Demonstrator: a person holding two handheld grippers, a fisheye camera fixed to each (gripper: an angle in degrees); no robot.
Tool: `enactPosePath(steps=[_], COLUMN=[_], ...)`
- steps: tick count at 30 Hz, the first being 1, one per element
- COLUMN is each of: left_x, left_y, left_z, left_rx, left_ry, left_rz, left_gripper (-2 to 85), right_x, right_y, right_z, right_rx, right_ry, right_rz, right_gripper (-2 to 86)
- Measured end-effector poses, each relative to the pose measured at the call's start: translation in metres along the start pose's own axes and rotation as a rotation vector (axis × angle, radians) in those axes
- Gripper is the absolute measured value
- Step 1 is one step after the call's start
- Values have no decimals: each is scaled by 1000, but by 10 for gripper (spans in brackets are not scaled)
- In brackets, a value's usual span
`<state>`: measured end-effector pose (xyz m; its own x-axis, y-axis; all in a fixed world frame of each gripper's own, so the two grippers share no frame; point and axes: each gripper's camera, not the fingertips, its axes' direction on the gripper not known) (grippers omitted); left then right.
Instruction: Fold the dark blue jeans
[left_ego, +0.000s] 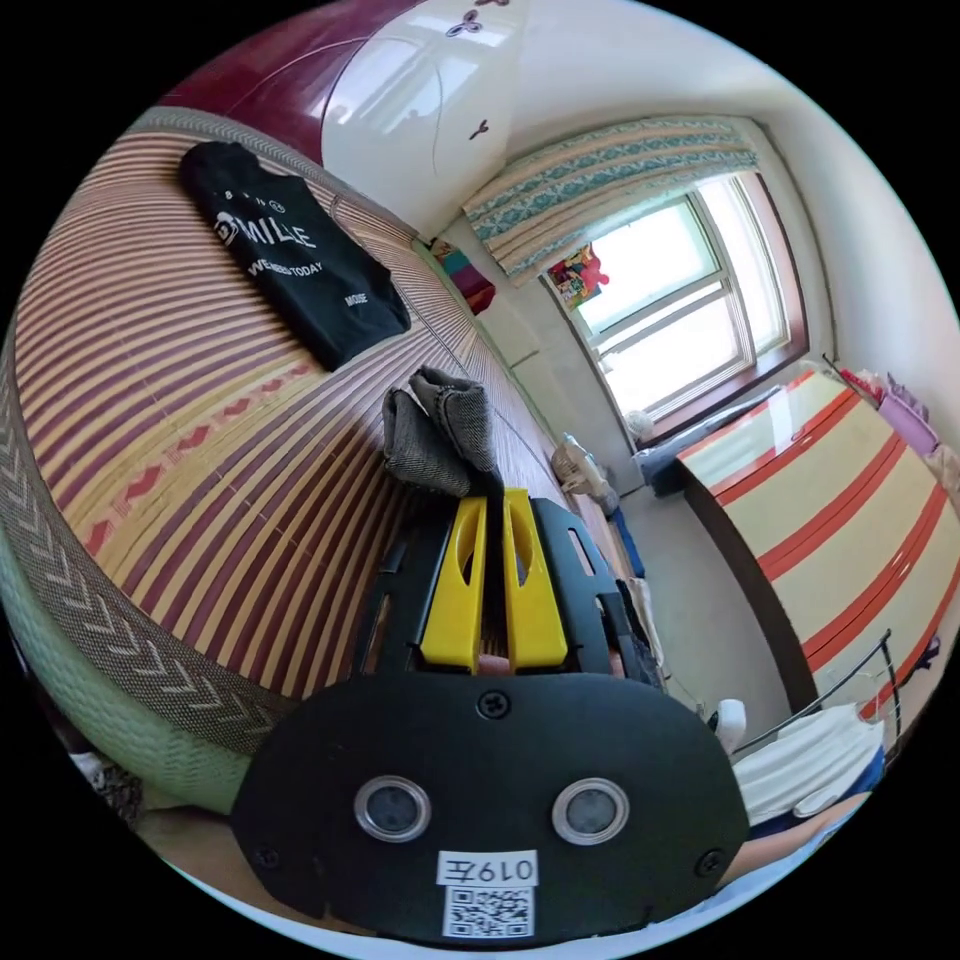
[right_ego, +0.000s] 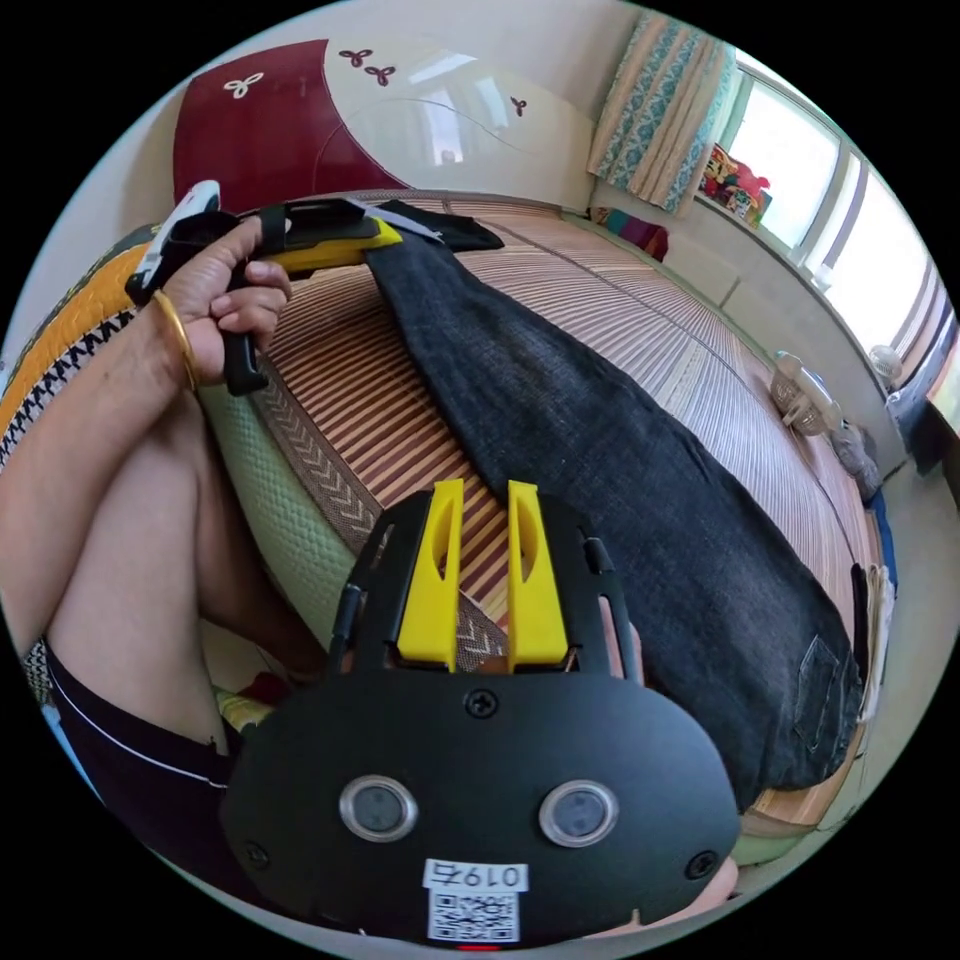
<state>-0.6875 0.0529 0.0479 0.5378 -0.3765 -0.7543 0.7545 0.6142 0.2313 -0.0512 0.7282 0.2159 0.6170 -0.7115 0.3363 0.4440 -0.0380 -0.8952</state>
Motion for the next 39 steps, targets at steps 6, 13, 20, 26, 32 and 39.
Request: enactPosePath(steps=[6,13,20,26,32,39], left_x=[18,128,303,418,460,456], left_y=[40,91,191,329,490,598], left_z=[26,62,138,239,349,416], left_rx=[-26,-22,-111,-231,-370,-444], left_ry=[-18,-72,-84,-198,-359,-559], left_rz=[20,250,613,933,1212,1320], left_gripper=[34,37,34,26,14,6], right_x=[71,204,314,393,456,477], right_y=[43,141,210,256,297,295], right_z=[-64,-102,-117,-121,-123,-101], right_rx=[95,126,305,388,410,302], right_ry=[-73,-51,-186,-241,-231,-259], right_rz=[77,207,503,688,826,779], right_gripper=[62,49,23,14,10,23])
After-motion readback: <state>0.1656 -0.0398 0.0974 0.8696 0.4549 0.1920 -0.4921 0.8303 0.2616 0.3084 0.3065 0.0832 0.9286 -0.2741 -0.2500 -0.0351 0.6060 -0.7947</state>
